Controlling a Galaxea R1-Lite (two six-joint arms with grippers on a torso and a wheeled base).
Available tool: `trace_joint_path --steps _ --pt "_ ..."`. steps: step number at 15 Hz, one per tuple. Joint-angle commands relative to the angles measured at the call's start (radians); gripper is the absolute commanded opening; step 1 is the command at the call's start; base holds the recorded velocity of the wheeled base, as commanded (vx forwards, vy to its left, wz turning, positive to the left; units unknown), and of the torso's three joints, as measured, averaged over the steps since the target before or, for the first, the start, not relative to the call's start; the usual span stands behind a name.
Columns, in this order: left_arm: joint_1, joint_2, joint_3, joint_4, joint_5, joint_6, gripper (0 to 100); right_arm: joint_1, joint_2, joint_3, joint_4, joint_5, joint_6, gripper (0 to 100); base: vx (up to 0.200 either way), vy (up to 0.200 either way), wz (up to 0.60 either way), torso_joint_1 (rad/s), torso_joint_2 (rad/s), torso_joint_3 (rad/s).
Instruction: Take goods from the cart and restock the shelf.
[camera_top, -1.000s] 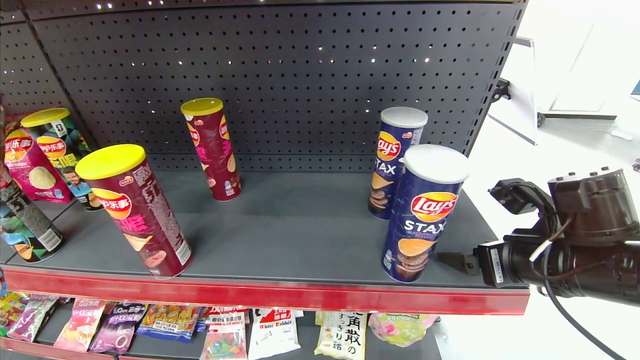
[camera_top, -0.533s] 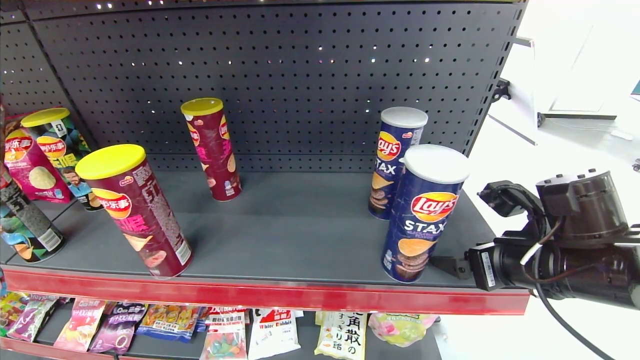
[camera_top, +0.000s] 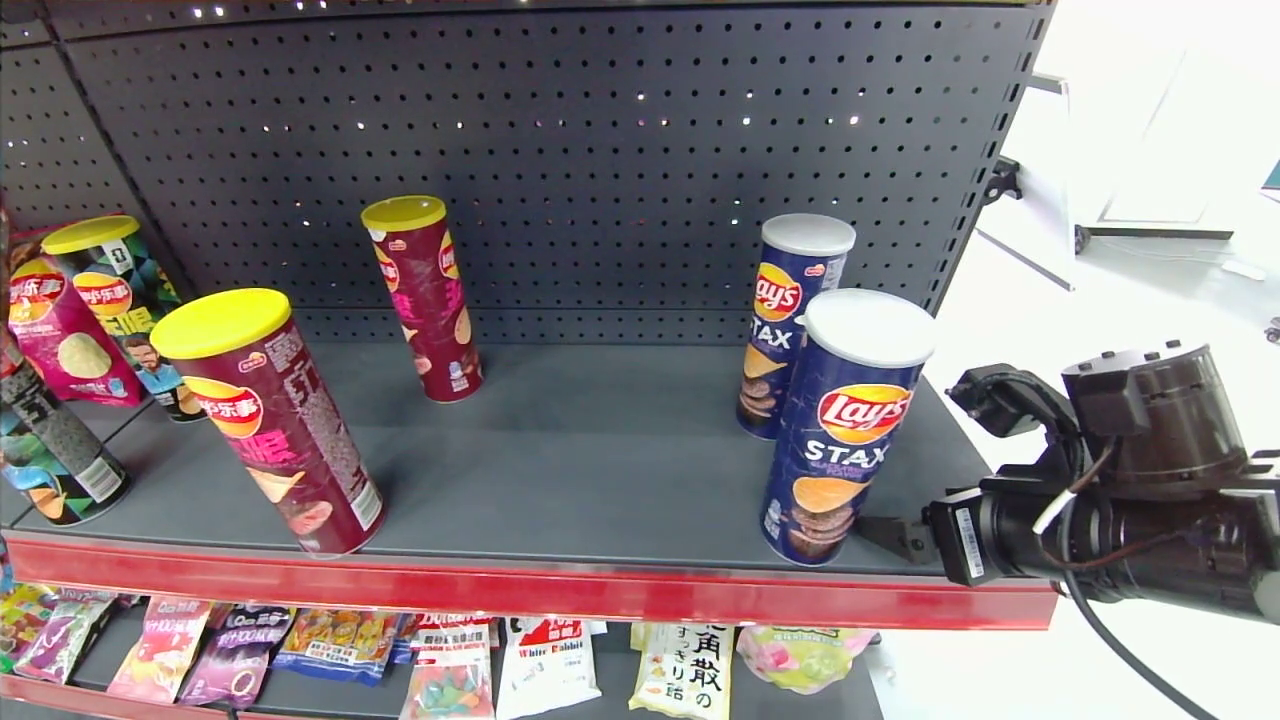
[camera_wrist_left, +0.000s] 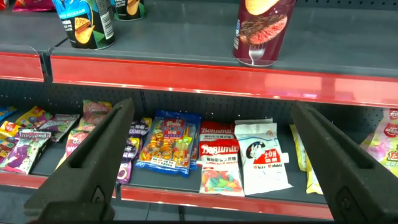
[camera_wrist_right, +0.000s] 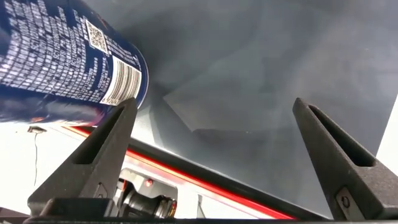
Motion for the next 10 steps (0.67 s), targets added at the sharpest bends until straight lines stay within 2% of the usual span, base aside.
trace_joint_path --steps 1,10 --pt "0.000 0.000 0.000 0.000 0.001 0.000 100 0.007 -0.002 -0.001 0.000 0.000 0.001 100 0.000 0.000 0.00 0.000 0.00 0.000" --pt "0.000 0.000 0.000 0.000 0.001 0.000 100 0.035 0.004 -0.004 -0.002 0.000 0.001 100 0.000 0.000 0.00 0.000 0.00 0.000"
